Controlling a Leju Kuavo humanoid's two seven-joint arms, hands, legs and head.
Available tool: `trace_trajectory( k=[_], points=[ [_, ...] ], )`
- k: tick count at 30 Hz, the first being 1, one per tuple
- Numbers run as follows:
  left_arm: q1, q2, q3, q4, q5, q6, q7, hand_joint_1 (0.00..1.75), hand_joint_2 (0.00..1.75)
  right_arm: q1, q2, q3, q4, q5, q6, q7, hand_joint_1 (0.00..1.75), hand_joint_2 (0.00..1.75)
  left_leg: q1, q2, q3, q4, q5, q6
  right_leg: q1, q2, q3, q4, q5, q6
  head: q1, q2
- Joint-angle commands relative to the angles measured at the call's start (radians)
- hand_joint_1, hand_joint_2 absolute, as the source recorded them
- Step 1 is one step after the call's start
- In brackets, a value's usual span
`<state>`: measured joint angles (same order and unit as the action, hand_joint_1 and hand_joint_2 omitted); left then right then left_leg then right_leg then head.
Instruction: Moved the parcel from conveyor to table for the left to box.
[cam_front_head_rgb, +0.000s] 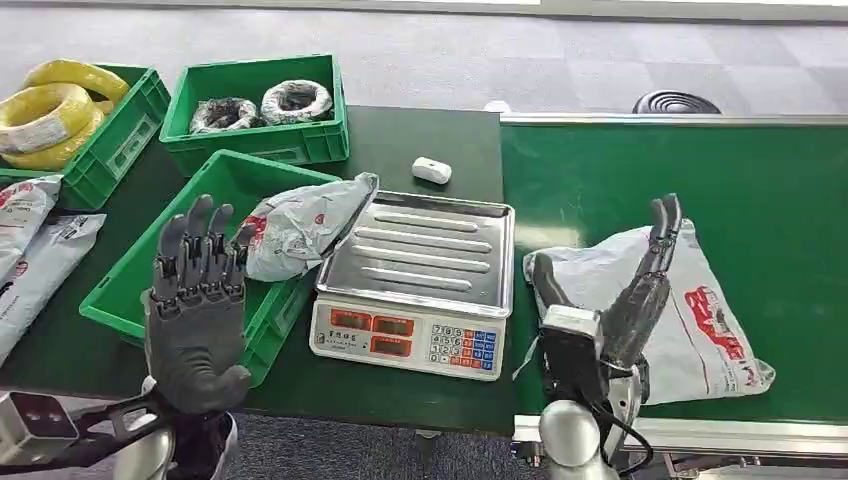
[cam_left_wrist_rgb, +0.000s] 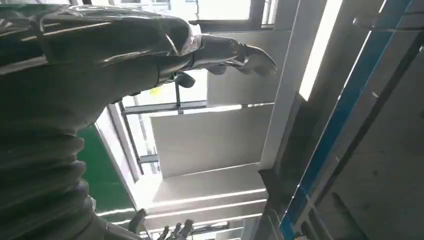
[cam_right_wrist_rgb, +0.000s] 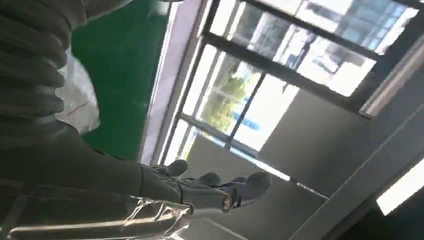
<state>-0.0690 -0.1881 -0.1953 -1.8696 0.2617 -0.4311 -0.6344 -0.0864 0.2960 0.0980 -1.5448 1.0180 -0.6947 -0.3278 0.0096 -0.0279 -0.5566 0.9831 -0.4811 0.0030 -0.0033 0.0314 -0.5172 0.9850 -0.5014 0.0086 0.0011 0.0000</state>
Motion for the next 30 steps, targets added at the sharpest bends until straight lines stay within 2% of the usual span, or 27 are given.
trace_trajectory(
  k=[1,2,3,4,7,9,11,13,15,16,19,25,30],
  points=[
    [-0.041,0.029,-0.005,0.061,0.027,0.031,-0.003,0.0,1.75,-0.114,-0.032,-0.255,0.489,-0.088,0.005,-0.055,0.0,1.75,0.0,0.002,0.002,-0.003,0.003,0.0,0.0,-0.003,0.003,-0.004,0.003,0.001,0.001,0.0],
    [-0.048,0.036,-0.012,0.071,0.03,0.044,-0.009,0.0,1.75,-0.137,0.036,-0.331,0.556,-0.007,-0.003,-0.082,0.0,1.75,0.0,0.002,0.001,-0.003,0.003,0.0,0.0,-0.004,0.002,-0.004,0.003,0.001,0.0,0.0],
    [-0.051,0.045,-0.023,0.076,0.034,0.059,-0.017,0.0,1.75,-0.17,0.053,-0.417,0.639,0.025,-0.003,-0.13,0.0,1.75,0.0,0.0,0.003,-0.002,0.001,0.0,0.0,-0.002,0.003,-0.003,0.001,0.0,0.0,0.0],
    [-0.051,0.045,-0.023,0.076,0.034,0.059,-0.017,0.0,1.75,-0.17,0.053,-0.417,0.639,0.025,-0.003,-0.13,0.0,1.75,0.001,0.001,0.004,-0.003,0.002,0.0,0.001,-0.003,0.004,-0.004,0.002,0.0,0.0,0.0],
    [-0.038,0.059,-0.037,0.069,0.035,0.082,-0.035,0.0,1.75,-0.206,0.053,-0.523,0.764,0.156,-0.003,-0.107,0.0,1.75,0.0,0.001,0.002,-0.004,0.003,0.0,0.0,-0.004,0.003,-0.004,0.002,0.0,0.0,0.0],
    [-0.036,0.062,-0.039,0.066,0.036,0.086,-0.037,0.0,1.75,-0.2,0.053,-0.542,0.772,0.167,-0.003,-0.116,0.0,1.75,0.0,0.002,0.003,-0.003,0.001,0.0,0.0,-0.002,0.003,-0.003,0.001,0.0,0.0,0.0],
    [-0.027,0.066,-0.041,0.053,0.04,0.094,-0.037,0.0,1.75,-0.241,0.03,-0.596,0.844,0.199,-0.003,-0.107,0.0,1.75,0.0,0.001,0.002,-0.003,0.002,-0.001,0.0,-0.003,0.001,-0.002,0.001,0.0,0.0,0.0],
    [-0.022,0.066,-0.04,0.048,0.04,0.098,-0.035,0.0,1.75,-0.229,0.037,-0.612,0.863,0.282,-0.003,-0.016,0.0,1.75,0.0,-0.001,0.0,-0.001,0.001,0.0,0.0,-0.004,0.0,-0.001,0.001,0.0,0.0,0.0],
    [-0.015,0.067,-0.036,0.044,0.042,0.099,-0.034,0.0,1.75,-0.234,0.005,-0.624,0.915,0.312,-0.003,0.035,0.0,1.75,0.0,0.003,0.001,-0.002,0.001,0.0,0.0,-0.001,-0.001,-0.002,0.001,0.0,0.0,0.0],
    [-0.013,0.068,-0.035,0.044,0.043,0.099,-0.033,0.0,1.75,-0.243,-0.015,-0.642,0.967,0.352,-0.003,0.095,0.0,1.75,0.0,0.001,0.0,-0.002,0.001,0.0,0.0,-0.002,0.0,-0.002,0.001,0.0,0.0,0.0],
    [-0.009,0.068,-0.033,0.042,0.046,0.099,-0.031,0.0,1.75,-0.249,-0.055,-0.673,1.033,0.4,-0.003,0.182,0.0,1.75,-0.001,0.0,0.0,-0.003,0.002,0.0,0.0,-0.005,0.0,-0.003,0.001,0.001,0.0,0.0],
    [-0.009,0.061,-0.028,0.037,0.055,0.091,-0.011,0.0,1.75,-0.244,-0.097,-0.74,1.072,0.468,-0.003,0.3,0.0,1.75,-0.001,0.001,-0.001,-0.002,0.001,0.0,-0.001,-0.004,-0.001,-0.002,0.001,0.0,0.0,0.0],
    [-0.041,0.06,-0.033,0.064,0.069,0.083,0.003,0.0,1.75,-0.238,-0.101,-0.796,1.031,0.478,-0.003,0.314,0.0,1.75,0.0,-0.002,0.001,0.0,0.001,0.0,-0.001,-0.005,0.0,-0.001,0.0,0.0,0.0,0.0]
  ],
)
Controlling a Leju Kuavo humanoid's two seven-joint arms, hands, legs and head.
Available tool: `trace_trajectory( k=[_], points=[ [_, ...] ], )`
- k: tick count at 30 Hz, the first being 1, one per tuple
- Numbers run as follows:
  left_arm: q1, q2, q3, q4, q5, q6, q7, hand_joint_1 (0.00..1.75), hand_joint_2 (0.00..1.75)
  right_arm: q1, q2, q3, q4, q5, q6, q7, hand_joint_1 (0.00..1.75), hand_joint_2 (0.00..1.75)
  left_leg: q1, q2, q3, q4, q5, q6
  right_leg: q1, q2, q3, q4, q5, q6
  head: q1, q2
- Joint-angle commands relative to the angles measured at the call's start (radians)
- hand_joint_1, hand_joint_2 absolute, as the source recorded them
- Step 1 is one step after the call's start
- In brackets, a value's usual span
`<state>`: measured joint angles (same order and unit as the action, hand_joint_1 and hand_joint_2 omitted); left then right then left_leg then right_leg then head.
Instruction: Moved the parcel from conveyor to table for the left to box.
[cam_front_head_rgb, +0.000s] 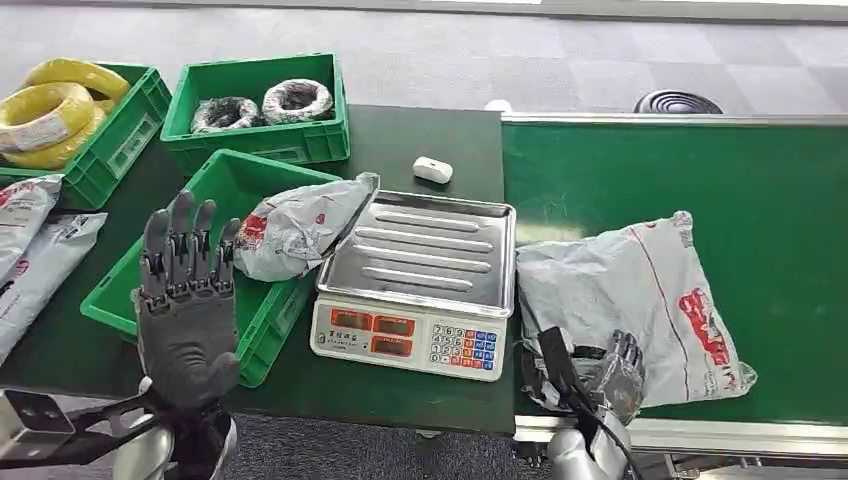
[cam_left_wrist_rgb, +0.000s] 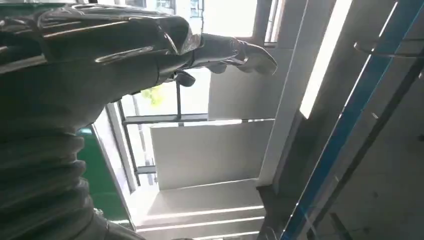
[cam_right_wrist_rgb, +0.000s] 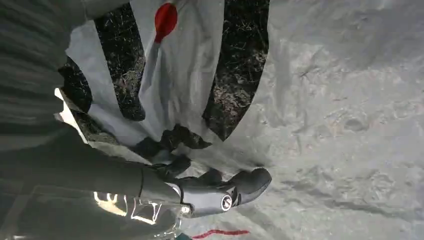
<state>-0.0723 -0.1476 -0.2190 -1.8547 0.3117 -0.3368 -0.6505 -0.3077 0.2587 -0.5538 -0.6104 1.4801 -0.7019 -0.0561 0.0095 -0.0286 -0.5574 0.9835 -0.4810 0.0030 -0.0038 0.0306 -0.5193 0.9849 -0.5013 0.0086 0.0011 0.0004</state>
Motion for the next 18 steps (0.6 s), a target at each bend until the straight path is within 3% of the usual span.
trace_trajectory(
  k=[1,3,4,5,8,18],
  points=[
    [-0.044,0.017,-0.011,0.052,0.022,-0.013,0.022,0.0,1.75,-0.023,-0.07,-0.164,0.12,0.007,0.004,0.053,0.0,1.75,-0.001,-0.003,0.001,-0.001,0.002,0.0,0.0,-0.007,0.002,-0.001,0.0,0.001,0.0,0.0],
    [-0.05,0.015,-0.013,0.055,0.023,-0.014,0.028,0.0,1.75,-0.022,-0.079,-0.184,0.133,0.002,0.004,0.055,0.0,1.75,0.0,-0.003,0.002,-0.001,0.001,0.0,0.0,-0.005,0.002,-0.001,0.0,0.001,0.0,0.0],
    [-0.054,0.016,-0.014,0.053,0.024,-0.014,0.032,0.0,1.75,-0.02,-0.089,-0.204,0.15,0.003,0.004,0.069,0.21,1.75,0.0,-0.004,0.001,-0.002,0.003,0.0,0.0,-0.008,0.002,-0.003,0.001,0.001,0.0,0.0],
    [-0.054,0.016,-0.014,0.053,0.025,-0.015,0.033,0.0,1.75,-0.02,-0.091,-0.209,0.154,0.005,0.004,0.072,1.75,1.75,0.0,-0.003,0.003,-0.001,0.002,0.0,0.0,-0.007,0.004,-0.002,0.0,0.001,0.0,0.0],
    [-0.052,0.016,-0.013,0.047,0.028,-0.021,0.04,0.0,1.75,-0.028,-0.12,-0.227,0.211,0.022,0.004,0.114,1.75,1.75,0.0,-0.004,0.006,-0.001,0.001,0.001,-0.001,-0.007,0.008,-0.002,0.0,0.001,0.0,0.0],
    [-0.042,0.012,0.0,0.045,0.023,-0.029,0.041,0.0,1.75,-0.05,-0.077,-0.233,0.177,-0.018,0.004,-0.032,1.75,1.75,-0.001,-0.002,0.008,-0.001,0.002,0.001,-0.001,-0.006,0.01,-0.004,0.001,0.001,0.001,0.0]
  ],
)
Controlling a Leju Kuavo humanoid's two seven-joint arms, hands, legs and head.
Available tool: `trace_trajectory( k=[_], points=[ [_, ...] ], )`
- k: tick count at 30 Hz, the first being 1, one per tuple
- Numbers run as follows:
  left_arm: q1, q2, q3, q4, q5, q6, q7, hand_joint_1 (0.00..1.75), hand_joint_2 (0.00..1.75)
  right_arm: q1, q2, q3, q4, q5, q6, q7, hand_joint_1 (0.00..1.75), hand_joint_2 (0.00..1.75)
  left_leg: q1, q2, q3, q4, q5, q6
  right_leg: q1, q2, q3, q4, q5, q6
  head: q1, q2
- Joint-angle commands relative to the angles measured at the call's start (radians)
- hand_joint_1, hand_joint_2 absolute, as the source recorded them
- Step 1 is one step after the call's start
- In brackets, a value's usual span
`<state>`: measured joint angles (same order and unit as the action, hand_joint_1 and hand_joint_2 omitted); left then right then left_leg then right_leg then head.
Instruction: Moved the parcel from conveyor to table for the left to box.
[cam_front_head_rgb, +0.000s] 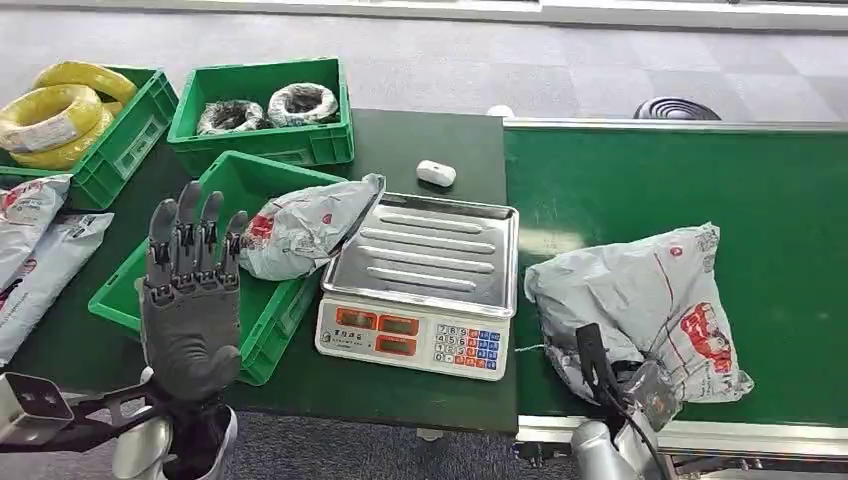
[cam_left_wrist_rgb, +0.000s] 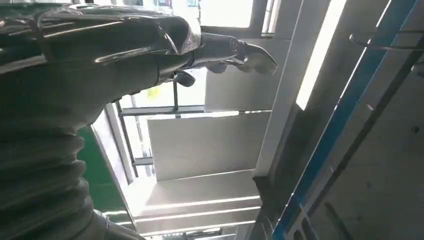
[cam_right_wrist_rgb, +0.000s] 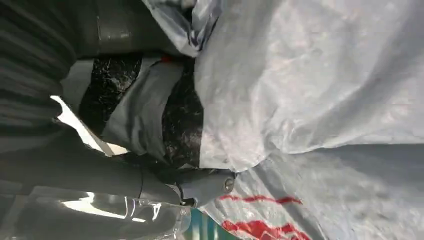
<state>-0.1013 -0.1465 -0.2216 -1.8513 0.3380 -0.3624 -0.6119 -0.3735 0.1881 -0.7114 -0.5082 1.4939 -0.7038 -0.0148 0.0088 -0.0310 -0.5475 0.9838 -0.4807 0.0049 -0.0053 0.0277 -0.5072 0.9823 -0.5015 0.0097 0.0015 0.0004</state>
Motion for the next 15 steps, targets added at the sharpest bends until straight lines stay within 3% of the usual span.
trace_trajectory(
  k=[1,5,7,9,10,12,15],
  points=[
    [-0.013,0.011,0.002,0.041,-0.003,-0.003,0.003,0.0,1.75,0.016,-0.006,-0.076,0.075,-0.032,0.006,-0.074,1.75,1.75,0.0,0.001,-0.002,-0.002,0.002,-0.001,0.0,-0.004,-0.002,-0.001,0.002,0.0,0.0,0.0],
    [-0.013,0.011,0.004,0.043,-0.004,-0.004,0.002,0.0,1.75,0.011,-0.002,-0.077,0.074,-0.037,0.006,-0.083,1.75,1.75,0.0,0.0,-0.001,-0.001,0.002,-0.001,0.001,-0.004,-0.001,-0.001,0.001,0.0,0.0,0.0],
    [-0.013,0.009,0.01,0.046,-0.012,-0.005,-0.007,0.0,1.75,-0.002,0.016,-0.089,0.092,-0.086,0.006,-0.2,1.75,1.75,0.0,0.001,-0.002,-0.002,0.002,-0.001,0.001,-0.004,-0.002,-0.001,0.002,0.0,0.0,0.0],
    [-0.014,0.01,0.013,0.049,-0.015,-0.007,-0.011,0.0,1.75,-0.006,0.029,-0.08,0.088,-0.083,0.006,-0.224,1.75,1.75,0.001,0.001,0.0,0.0,0.0,-0.001,0.002,-0.001,0.0,-0.001,0.001,0.0,0.0,0.0],
    [-0.015,0.011,0.014,0.054,-0.022,-0.01,-0.018,0.0,1.75,-0.024,0.036,-0.075,0.137,-0.113,0.006,-0.293,1.75,1.75,0.001,0.002,-0.002,-0.002,0.002,-0.001,0.001,-0.002,-0.002,-0.001,0.002,0.0,0.0,0.0],
    [-0.018,0.014,0.016,0.061,-0.032,-0.009,-0.031,0.0,1.75,-0.018,0.081,-0.038,0.065,-0.133,0.006,-0.416,1.75,1.75,0.001,0.005,-0.003,-0.002,0.002,-0.001,0.002,0.0,-0.004,-0.001,0.003,0.0,0.0,0.0],
    [-0.018,0.017,0.017,0.068,-0.037,-0.006,-0.043,0.0,1.75,-0.019,0.161,-0.02,-0.106,-0.29,0.006,-0.644,1.75,1.75,0.001,0.008,-0.004,-0.001,0.002,-0.001,0.002,0.002,-0.005,0.001,0.003,-0.001,0.0,0.0]
  ],
)
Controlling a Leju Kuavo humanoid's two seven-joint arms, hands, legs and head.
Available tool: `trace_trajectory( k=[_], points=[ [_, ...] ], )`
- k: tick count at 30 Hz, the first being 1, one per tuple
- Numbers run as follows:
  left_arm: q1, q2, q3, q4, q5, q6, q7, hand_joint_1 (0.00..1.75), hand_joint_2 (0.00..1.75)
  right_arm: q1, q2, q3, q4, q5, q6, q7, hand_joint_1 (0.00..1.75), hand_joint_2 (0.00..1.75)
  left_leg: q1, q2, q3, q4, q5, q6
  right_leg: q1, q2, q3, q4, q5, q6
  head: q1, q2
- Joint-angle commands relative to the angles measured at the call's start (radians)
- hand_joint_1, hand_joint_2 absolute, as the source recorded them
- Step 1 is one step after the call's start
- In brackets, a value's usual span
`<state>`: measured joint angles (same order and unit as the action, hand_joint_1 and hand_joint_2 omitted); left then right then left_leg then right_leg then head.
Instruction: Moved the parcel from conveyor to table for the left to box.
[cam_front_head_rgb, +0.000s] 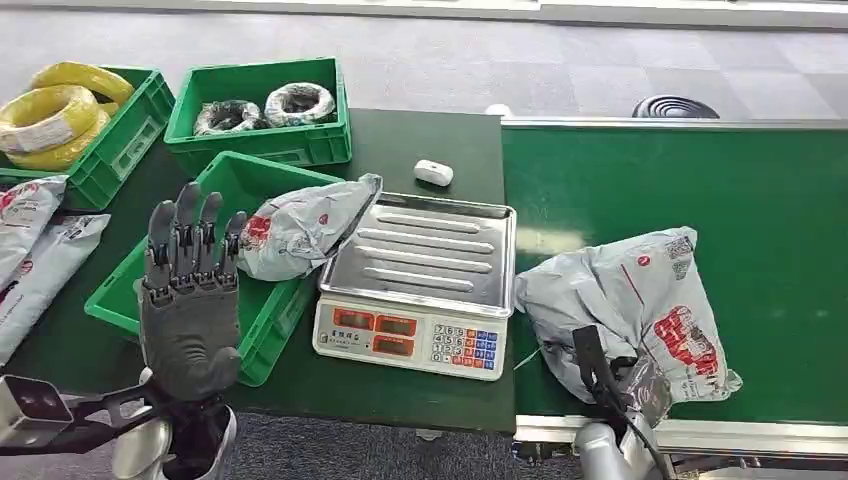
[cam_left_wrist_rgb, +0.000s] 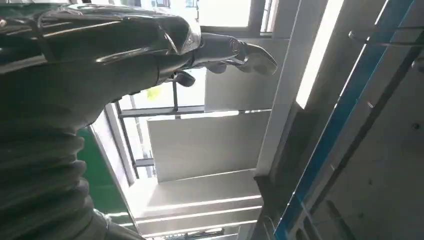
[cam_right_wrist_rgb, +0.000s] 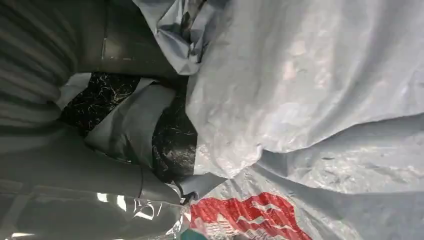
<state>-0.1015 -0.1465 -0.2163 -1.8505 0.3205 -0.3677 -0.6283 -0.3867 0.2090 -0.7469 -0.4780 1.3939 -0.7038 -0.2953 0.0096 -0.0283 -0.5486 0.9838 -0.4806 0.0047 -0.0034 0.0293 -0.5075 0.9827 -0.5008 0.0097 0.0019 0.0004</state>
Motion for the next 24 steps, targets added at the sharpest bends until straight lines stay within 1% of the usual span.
trace_trajectory(
  k=[1,2,3,4,5,6,7,8,9,10,11,12,13,14,15,17,21,24],
  points=[
    [-0.02,0.017,0.01,0.071,-0.019,-0.001,-0.03,0.0,1.75,0.014,0.14,0.137,-0.217,-0.308,0.006,-0.403,1.75,1.75,0.0,0.005,-0.002,0.0,0.001,-0.001,0.0,0.003,-0.004,0.002,0.001,-0.001,0.0,0.0],
    [-0.022,0.016,0.008,0.075,-0.02,0.001,-0.031,0.0,1.75,0.01,0.14,0.174,-0.227,-0.312,0.006,-0.365,1.75,1.75,-0.001,0.006,-0.005,0.0,0.001,-0.001,-0.001,0.003,-0.007,0.003,0.002,-0.001,0.0,0.0],
    [-0.023,0.016,0.007,0.078,-0.021,0.002,-0.033,0.0,1.75,0.023,0.14,0.215,-0.262,-0.358,0.006,-0.377,1.75,1.75,-0.001,0.005,-0.005,0.0,0.001,-0.001,-0.001,0.003,-0.008,0.003,0.001,-0.001,0.0,0.0],
    [-0.026,0.021,-0.003,0.091,-0.019,0.006,-0.041,0.0,1.75,0.133,0.14,0.469,-0.562,-0.592,0.006,-0.403,1.75,1.75,-0.001,0.005,-0.006,0.0,0.002,-0.001,-0.001,0.002,-0.009,0.003,0.002,-0.001,-0.001,0.0],
    [-0.03,0.024,-0.011,0.102,-0.018,0.004,-0.047,0.0,1.75,0.175,0.14,0.556,-0.735,-0.644,0.006,-0.403,1.75,1.75,-0.002,0.002,-0.007,0.0,0.002,-0.001,-0.002,-0.001,-0.01,0.005,0.001,-0.001,-0.001,0.0],
    [-0.037,0.025,-0.018,0.118,-0.018,0.005,-0.057,0.0,1.75,0.204,0.14,0.62,-0.892,-0.664,0.006,-0.403,1.75,1.75,-0.001,0.0,-0.005,0.0,0.002,-0.001,-0.001,-0.001,-0.008,0.003,0.0,-0.001,0.0,0.0],
    [-0.041,0.027,-0.023,0.126,-0.017,0.004,-0.062,0.0,1.75,0.213,0.14,0.663,-0.973,-0.693,0.006,-0.403,1.75,1.75,-0.002,-0.001,-0.009,0.001,0.003,-0.001,-0.002,-0.005,-0.011,0.005,0.0,-0.001,-0.001,0.0],
    [-0.05,0.029,-0.032,0.14,-0.013,0.002,-0.07,0.0,1.75,0.235,0.14,0.717,-1.156,-0.676,0.006,-0.403,1.75,1.75,-0.003,-0.001,-0.01,0.002,0.002,-0.001,-0.003,-0.004,-0.014,0.007,0.0,0.0,-0.001,0.0],
    [-0.056,0.026,-0.033,0.146,-0.013,0.005,-0.07,0.0,1.75,0.231,0.14,0.787,-1.275,-0.68,0.006,-0.403,1.75,1.75,-0.004,-0.002,-0.011,0.002,0.002,0.0,-0.004,-0.003,-0.014,0.007,0.0,0.0,0.0,0.0],
    [-0.056,0.024,-0.033,0.146,-0.014,0.004,-0.07,0.0,1.75,0.233,0.14,0.797,-1.304,-0.673,0.006,-0.403,1.75,1.75,-0.004,0.0,-0.014,0.004,0.001,-0.001,-0.004,-0.003,-0.017,0.01,-0.001,0.0,0.0,0.0],
    [-0.056,0.023,-0.033,0.146,-0.014,0.004,-0.07,0.0,1.75,0.235,0.14,0.801,-1.308,-0.672,0.006,-0.403,1.75,1.75,-0.003,0.004,-0.014,0.003,0.001,-0.001,-0.003,0.002,-0.018,0.009,0.0,0.0,0.0,0.0],
    [-0.056,0.022,-0.034,0.145,-0.016,0.003,-0.07,0.0,1.75,0.23,0.14,0.824,-1.371,-0.643,0.006,-0.403,1.75,1.75,-0.003,0.008,-0.015,0.004,0.0,-0.001,-0.003,0.004,-0.02,0.01,0.0,-0.001,-0.001,0.0],
    [-0.053,0.018,-0.031,0.139,-0.017,0.002,-0.07,0.0,1.75,0.224,0.14,0.854,-1.38,-0.648,0.006,-0.403,1.75,1.75,-0.002,0.007,-0.014,0.001,0.001,-0.001,-0.003,0.004,-0.019,0.009,0.001,-0.001,-0.001,0.0],
    [-0.049,0.016,-0.029,0.134,-0.018,-0.002,-0.07,0.0,1.75,0.217,0.14,0.858,-1.401,-0.629,0.006,-0.403,1.75,1.75,-0.001,0.006,-0.012,0.001,0.001,-0.001,-0.002,0.005,-0.017,0.007,0.001,-0.002,-0.001,0.0],
    [-0.047,0.015,-0.028,0.131,-0.018,-0.001,-0.07,0.0,1.75,0.215,0.14,0.874,-1.392,-0.637,0.006,-0.403,1.75,1.75,-0.001,0.005,-0.013,0.001,0.001,-0.002,-0.002,0.002,-0.018,0.007,0.0,-0.002,0.0,0.0],
    [-0.046,0.015,-0.029,0.127,-0.015,-0.002,-0.07,0.0,1.75,0.212,0.14,0.863,-1.396,-0.623,0.006,-0.403,1.75,1.75,-0.002,0.003,-0.012,0.001,0.002,-0.001,-0.002,0.0,-0.017,0.007,0.0,-0.002,-0.001,0.0],
    [-0.039,0.016,-0.022,0.12,-0.014,0.0,-0.07,0.0,1.75,0.201,0.14,0.883,-1.359,-0.651,0.006,-0.403,1.75,1.75,-0.001,0.005,-0.011,0.0,0.001,-0.001,-0.001,0.004,-0.015,0.005,0.001,-0.001,-0.001,0.0],
    [-0.038,0.015,-0.021,0.118,-0.014,-0.006,-0.07,0.0,1.75,0.189,0.14,0.873,-1.34,-0.654,0.006,-0.403,1.75,1.75,-0.001,0.005,-0.011,0.0,0.001,-0.001,-0.002,0.003,-0.015,0.005,0.001,-0.001,0.0,0.0]
  ],
)
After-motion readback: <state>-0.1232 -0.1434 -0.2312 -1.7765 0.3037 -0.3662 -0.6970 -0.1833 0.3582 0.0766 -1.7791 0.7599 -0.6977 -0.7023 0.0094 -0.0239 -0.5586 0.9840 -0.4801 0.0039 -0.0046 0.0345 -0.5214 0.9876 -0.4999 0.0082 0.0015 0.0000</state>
